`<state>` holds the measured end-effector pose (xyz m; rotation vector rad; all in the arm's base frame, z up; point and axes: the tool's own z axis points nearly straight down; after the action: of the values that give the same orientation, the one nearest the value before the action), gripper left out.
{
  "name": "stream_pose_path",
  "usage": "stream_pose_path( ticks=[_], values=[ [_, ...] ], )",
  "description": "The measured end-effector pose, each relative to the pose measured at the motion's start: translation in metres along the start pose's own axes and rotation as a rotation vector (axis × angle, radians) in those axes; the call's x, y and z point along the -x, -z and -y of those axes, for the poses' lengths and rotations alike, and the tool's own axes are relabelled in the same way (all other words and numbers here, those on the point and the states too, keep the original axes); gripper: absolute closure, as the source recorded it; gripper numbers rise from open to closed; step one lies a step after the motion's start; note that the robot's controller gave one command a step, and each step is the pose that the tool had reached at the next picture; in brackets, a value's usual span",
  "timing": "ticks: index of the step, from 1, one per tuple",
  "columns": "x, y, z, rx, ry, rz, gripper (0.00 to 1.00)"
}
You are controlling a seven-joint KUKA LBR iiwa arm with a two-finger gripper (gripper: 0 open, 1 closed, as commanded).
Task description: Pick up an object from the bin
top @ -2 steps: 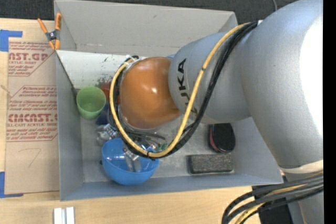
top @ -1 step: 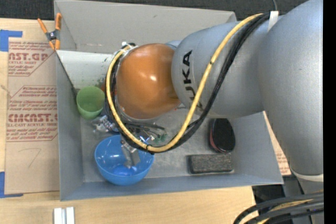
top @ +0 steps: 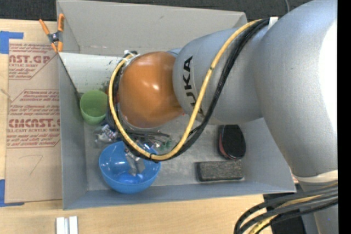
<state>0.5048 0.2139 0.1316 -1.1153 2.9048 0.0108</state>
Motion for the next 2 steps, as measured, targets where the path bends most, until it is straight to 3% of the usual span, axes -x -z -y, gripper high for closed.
stream_pose_path(
  ticks=[1, 2],
  values=[
    [0.002, -0.009, -0.002, 0.0, -0.186, -0.001, 0.0],
    [-0.033, -0.025, 0.051, -0.001, -0.05, 0.001, 0.0]
  ],
)
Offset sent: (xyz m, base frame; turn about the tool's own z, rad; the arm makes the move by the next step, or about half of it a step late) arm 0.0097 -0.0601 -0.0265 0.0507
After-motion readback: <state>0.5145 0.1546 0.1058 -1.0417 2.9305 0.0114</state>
